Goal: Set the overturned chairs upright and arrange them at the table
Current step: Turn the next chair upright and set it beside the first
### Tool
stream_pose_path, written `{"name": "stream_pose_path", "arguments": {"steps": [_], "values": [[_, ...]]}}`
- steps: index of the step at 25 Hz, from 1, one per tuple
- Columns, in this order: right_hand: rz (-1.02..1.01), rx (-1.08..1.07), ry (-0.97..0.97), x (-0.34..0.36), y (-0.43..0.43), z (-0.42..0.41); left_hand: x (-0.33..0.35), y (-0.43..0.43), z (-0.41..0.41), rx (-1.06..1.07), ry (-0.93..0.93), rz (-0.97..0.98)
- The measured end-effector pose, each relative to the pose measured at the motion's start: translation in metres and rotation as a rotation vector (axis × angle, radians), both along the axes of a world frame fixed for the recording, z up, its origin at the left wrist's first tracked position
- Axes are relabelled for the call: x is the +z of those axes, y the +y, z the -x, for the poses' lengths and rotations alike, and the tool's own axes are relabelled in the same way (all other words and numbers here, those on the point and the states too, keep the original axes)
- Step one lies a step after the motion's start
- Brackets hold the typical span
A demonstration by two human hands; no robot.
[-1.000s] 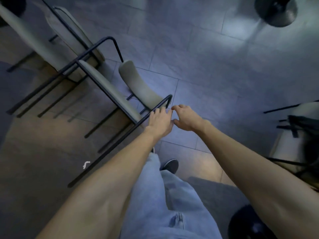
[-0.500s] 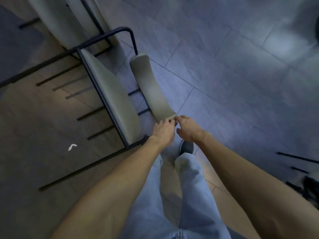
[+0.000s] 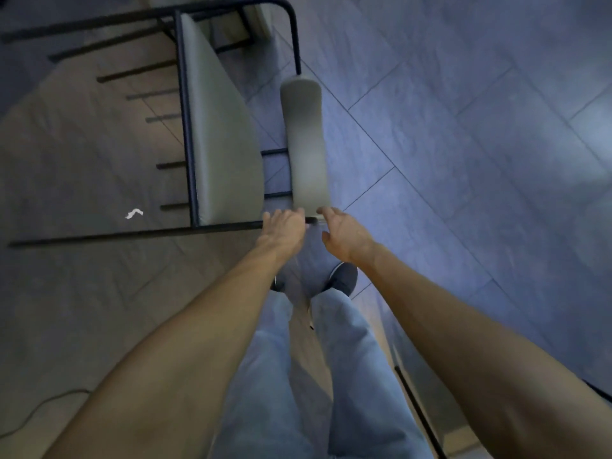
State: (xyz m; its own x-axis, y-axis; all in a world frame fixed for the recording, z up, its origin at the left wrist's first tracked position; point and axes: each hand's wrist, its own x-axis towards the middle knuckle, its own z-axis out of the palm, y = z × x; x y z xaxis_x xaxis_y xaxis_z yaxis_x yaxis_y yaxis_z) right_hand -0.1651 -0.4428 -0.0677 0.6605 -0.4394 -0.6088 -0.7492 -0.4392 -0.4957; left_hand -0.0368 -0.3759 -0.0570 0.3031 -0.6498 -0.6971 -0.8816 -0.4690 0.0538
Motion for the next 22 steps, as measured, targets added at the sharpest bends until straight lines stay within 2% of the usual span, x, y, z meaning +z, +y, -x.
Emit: {"name": "stream_pose_path", "arguments": {"steps": [4, 9, 16, 22], "values": [[-0.072, 0.048, -0.021, 0.020, 0.019, -0.002, 0.035, 0.019, -0.016, -0.086, -0.077, 0.033], [-0.066, -0.102, -0.101, 0.040, 0.052, -0.005, 0.063, 0.019, -0.001, -0.288, -0.072, 0.077], [-0.059, -0.362, -0.096, 0.040, 0.054, 0.016, 0.059, 0.003, 0.028, -0.442, -0.075, 0.279], [-0.025, -0.401, 0.000, 0.026, 0.039, 0.019, 0.042, -0.012, 0.035, -0.512, -0.036, 0.357]]}}
